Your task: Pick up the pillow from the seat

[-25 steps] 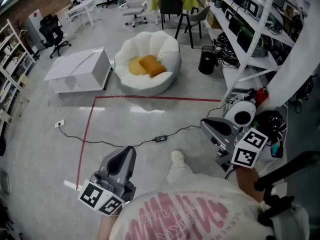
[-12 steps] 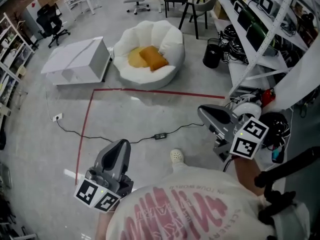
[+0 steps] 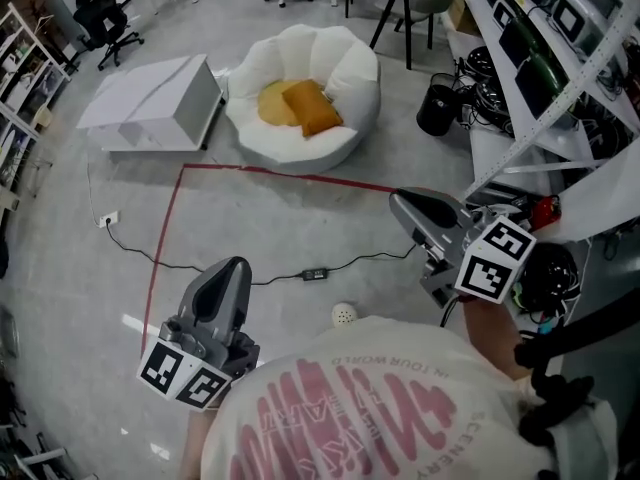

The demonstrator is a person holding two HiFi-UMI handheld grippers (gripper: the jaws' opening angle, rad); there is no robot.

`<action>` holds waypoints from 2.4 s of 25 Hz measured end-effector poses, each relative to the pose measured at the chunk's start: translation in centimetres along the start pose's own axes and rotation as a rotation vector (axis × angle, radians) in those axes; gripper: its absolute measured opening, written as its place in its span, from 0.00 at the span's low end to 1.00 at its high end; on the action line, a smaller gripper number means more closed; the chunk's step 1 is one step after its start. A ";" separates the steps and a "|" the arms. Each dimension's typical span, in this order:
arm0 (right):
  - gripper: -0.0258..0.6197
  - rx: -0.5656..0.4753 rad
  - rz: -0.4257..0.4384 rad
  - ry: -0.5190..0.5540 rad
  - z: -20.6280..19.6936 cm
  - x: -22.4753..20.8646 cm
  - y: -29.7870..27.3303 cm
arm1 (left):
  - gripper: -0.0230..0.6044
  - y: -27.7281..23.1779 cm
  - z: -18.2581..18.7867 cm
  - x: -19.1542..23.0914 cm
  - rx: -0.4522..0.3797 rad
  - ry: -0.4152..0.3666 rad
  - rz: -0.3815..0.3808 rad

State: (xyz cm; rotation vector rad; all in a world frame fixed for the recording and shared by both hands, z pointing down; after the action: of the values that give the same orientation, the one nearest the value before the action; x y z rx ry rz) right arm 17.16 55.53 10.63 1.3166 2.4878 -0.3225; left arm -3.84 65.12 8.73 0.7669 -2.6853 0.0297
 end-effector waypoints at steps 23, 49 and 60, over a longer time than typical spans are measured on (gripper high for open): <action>0.05 0.053 -0.040 -0.169 -1.1 -10.6 -2.4 | 0.06 -10.5 -2.4 3.1 0.042 0.094 0.001; 0.05 0.142 -0.093 -0.159 3.8 -25.5 -25.7 | 0.06 -28.9 1.2 27.2 0.056 0.170 -0.037; 0.05 0.154 -0.131 -0.246 5.6 -33.9 -36.4 | 0.06 -37.4 2.9 37.0 0.112 0.144 -0.040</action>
State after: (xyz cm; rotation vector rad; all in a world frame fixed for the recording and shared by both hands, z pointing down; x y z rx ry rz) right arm 5.84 7.65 19.96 1.0953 2.3820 -0.6762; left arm -14.80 14.05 15.61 0.8190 -2.5485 0.2190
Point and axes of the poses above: the fingertips, and each gripper's own axes: y backward along the fingers, x to its left, z out of its top, the point moved 1 cm from there along y, backward along the fingers, and after that the axes turned 4 degrees about -x, right-handed, at the moved point
